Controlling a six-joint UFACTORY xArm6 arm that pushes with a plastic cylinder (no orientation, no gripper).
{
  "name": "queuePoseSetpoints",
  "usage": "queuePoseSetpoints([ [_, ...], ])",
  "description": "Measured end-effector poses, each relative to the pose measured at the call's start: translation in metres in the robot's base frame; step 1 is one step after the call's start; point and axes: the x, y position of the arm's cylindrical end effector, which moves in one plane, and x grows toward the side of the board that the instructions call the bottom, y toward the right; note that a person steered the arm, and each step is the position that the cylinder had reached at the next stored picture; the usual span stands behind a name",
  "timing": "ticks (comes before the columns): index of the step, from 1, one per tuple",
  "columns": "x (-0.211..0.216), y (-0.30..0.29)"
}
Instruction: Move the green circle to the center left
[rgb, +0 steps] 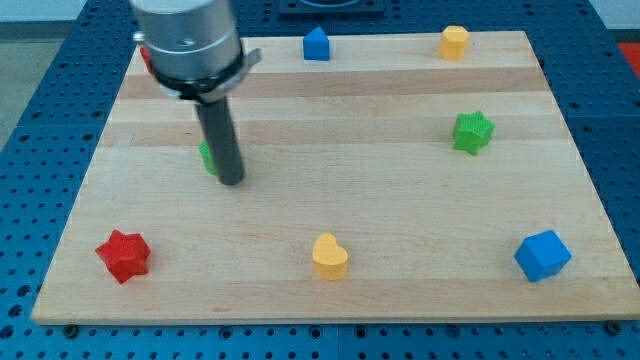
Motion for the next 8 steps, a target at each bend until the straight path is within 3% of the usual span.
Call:
queuePoseSetpoints([
  [2,0.007,-0.043],
  [4,0.029,0.006],
  [6,-0.006,0.057],
  [8,-0.021,0.038],
])
